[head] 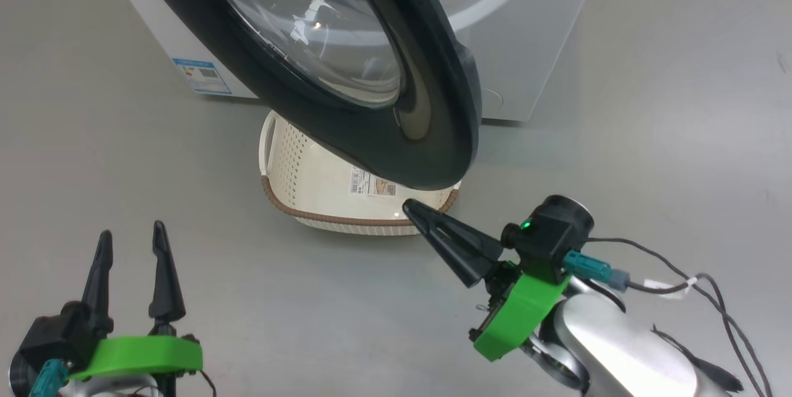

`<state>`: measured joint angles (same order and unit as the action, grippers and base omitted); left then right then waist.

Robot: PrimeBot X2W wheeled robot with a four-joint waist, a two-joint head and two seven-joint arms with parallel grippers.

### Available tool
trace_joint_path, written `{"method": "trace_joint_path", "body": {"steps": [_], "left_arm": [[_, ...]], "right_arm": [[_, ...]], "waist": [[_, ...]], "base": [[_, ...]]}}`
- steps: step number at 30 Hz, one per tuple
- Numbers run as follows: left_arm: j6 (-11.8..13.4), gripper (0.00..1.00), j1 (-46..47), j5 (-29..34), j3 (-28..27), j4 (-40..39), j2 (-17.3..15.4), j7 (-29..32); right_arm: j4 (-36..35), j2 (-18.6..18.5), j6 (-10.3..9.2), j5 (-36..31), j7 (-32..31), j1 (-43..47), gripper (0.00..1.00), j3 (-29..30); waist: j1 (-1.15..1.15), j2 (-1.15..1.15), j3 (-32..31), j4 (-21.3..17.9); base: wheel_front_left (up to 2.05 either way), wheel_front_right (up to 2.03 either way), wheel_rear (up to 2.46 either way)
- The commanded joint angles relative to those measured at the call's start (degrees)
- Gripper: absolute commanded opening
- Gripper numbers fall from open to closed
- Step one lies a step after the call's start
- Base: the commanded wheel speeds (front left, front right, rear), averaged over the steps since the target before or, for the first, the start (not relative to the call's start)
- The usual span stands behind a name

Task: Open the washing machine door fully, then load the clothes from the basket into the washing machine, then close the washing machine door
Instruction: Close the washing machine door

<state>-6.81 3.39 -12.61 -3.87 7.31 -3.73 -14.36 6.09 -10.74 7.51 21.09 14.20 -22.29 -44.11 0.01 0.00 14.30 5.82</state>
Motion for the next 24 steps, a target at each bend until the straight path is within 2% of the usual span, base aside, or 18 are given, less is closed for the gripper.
{"method": "trace_joint_path", "body": {"steps": [1,10,24], "left_arm": [[-0.19,1.0,2.33,0.45,-2.05,-1.41,-0.38,-0.63],[-0.51,1.0,4.53,-0.09,-1.68,-1.01,0.17,-0.63],[-0.66,1.0,8.12,-0.74,-0.23,0.02,0.57,-0.63]], "right_arm": [[-0.87,0.86,-0.02,-0.31,0.62,-1.45,0.0,0.93],[1.99,2.05,-0.02,-1.7,0.77,-3.02,0.0,6.01],[1.93,3.31,-0.02,-4.71,0.79,-5.67,0.0,15.26]], "waist": [[-0.01,0.0,0.75,0.37],[-0.01,0.0,4.16,1.42],[-0.01,0.0,8.45,2.12]], "base": [[0.0,0.0,0.0],[0.0,0.0,0.0],[0.0,0.0,0.0]]}}
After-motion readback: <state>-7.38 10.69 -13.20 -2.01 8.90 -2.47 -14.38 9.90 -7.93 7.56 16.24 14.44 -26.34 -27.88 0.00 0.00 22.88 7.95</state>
